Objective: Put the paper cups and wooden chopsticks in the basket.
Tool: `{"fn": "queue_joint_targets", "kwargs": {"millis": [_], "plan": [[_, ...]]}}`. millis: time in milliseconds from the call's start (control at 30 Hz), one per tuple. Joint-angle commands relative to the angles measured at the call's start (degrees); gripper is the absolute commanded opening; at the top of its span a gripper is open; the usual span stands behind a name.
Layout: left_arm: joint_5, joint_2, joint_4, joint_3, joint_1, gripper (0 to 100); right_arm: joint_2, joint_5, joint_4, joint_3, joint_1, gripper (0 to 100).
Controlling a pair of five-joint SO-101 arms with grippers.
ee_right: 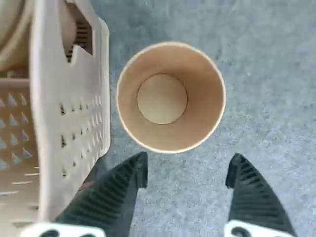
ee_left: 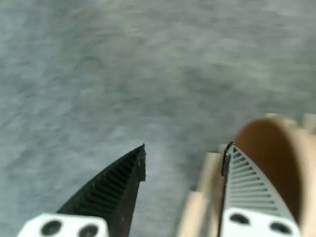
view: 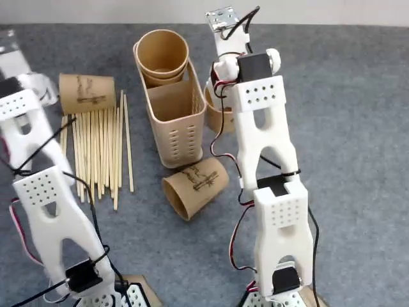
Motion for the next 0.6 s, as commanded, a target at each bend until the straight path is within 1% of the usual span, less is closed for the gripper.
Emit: {"fn": "queue_joint_targets", "kwargs": {"millis": [0, 133, 233, 400, 567], "plan": [[0.4, -2.0, 8.0, -10.9, 7.0, 27, -0.7, 0.5, 0.7, -0.9, 0.1, 26.0], [0.4, -2.1, 14.9, -18.5, 11.6, 27, -0.7, 0.5, 0.7, -0.9, 0.1, 26.0], [0.4, -2.1, 17.2, -22.0, 14.4, 27, -0.7, 0.5, 0.7, -0.9, 0.1, 26.0], [0.3, -2.1, 17.1, -22.2, 18.2, 27, -0.8, 0.5, 0.7, -0.9, 1.5, 26.0], [0.2, -2.2, 16.1, -22.6, 18.5, 27, -1.5, 0.5, 0.7, -1.0, 7.7, 26.0]]}}
